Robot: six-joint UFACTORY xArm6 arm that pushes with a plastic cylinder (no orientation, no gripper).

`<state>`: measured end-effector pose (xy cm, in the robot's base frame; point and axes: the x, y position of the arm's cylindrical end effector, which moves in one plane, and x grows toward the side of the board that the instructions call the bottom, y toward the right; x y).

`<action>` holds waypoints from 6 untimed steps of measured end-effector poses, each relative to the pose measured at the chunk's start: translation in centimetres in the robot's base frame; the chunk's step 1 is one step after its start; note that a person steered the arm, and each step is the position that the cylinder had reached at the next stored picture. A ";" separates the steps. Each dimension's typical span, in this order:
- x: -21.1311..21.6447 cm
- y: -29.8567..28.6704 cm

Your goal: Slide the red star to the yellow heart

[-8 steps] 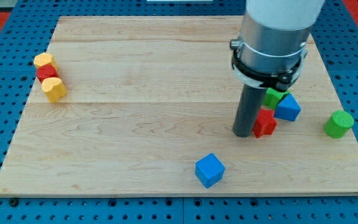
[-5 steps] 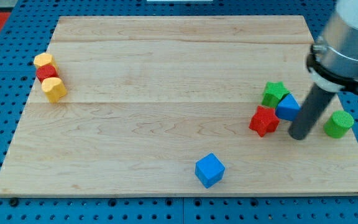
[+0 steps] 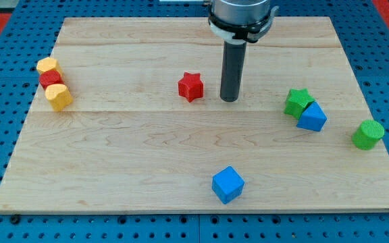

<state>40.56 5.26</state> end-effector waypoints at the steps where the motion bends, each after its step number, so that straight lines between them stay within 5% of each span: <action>1: -2.9 -6.3; 3: -3.5 -20.5; 5: -2.4 -10.2; 6: 0.0 -13.5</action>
<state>40.57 -8.27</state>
